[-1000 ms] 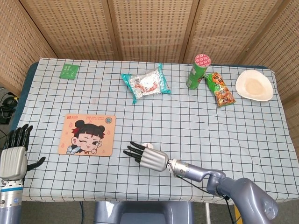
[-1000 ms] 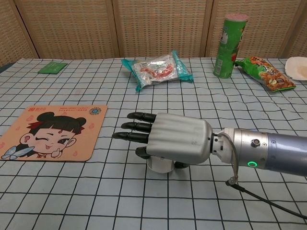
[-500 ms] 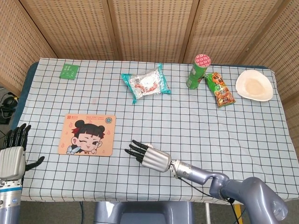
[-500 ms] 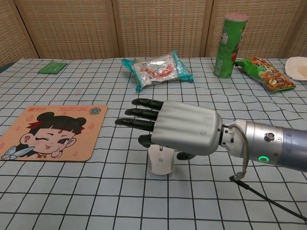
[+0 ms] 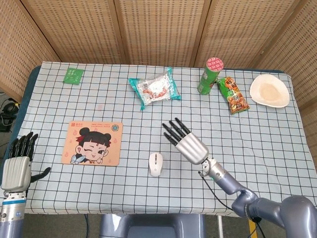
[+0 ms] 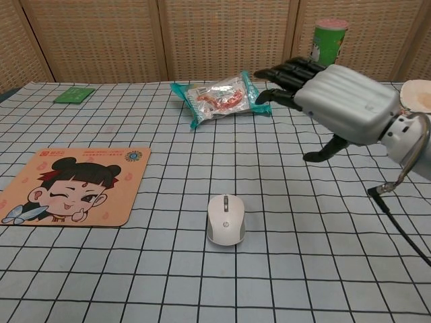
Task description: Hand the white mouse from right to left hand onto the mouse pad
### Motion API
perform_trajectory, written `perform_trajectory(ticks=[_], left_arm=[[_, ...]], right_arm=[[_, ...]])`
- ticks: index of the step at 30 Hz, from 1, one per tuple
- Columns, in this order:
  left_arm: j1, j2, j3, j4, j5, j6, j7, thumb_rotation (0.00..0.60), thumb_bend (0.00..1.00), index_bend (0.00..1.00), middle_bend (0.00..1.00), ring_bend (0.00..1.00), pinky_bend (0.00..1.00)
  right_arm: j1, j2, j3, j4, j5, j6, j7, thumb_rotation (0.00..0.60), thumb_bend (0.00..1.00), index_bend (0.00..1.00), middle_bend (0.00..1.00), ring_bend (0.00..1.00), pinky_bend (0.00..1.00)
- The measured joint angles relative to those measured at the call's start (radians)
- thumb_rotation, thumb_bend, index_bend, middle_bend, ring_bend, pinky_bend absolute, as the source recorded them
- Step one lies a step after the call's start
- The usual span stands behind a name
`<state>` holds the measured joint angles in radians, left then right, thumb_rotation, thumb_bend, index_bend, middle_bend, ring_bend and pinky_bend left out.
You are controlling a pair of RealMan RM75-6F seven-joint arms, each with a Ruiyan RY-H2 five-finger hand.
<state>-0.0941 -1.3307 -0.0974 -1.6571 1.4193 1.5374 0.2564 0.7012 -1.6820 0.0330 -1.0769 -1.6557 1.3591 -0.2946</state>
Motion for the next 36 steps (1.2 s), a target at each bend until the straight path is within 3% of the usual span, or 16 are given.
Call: perform_trajectory(ticks=[8,17,22,28,36], left_arm=[[-0.023,0.002,0.028,0.019,0.064,-0.035,-0.032,0.6,0.04,0.0,0.0,0.0,0.0],[-0.091,0.031,0.04,0.017,0.133,-0.106,-0.043,0.6,0.04,0.0,0.0,0.0,0.0],[-0.153,0.046,0.022,0.008,0.164,-0.161,-0.022,0.6,0.04,0.05,0.0,0.0,0.07],[-0.315,0.049,-0.014,0.015,0.228,-0.323,-0.032,0.6,0.05,0.12,0.01,0.05,0.12],[-0.567,0.024,-0.047,0.078,0.262,-0.618,-0.063,0.6,0.06,0.11,0.0,0.05,0.11]], right_arm=[[-0.19,0.088,0.043,-0.069,0.198,0.052,0.161,0.6,0.17,0.12,0.0,0.0,0.0],[-0.318,0.148,0.048,-0.117,0.243,0.134,0.255,0.6,0.17,0.11,0.0,0.0,0.0],[-0.352,0.157,0.05,-0.089,0.247,0.15,0.287,0.6,0.17,0.13,0.0,0.0,0.0],[-0.36,0.175,0.062,-0.072,0.234,0.143,0.354,0.6,0.16,0.15,0.0,0.0,0.0],[-0.367,0.191,0.078,-0.057,0.217,0.132,0.379,0.6,0.16,0.15,0.0,0.0,0.0]])
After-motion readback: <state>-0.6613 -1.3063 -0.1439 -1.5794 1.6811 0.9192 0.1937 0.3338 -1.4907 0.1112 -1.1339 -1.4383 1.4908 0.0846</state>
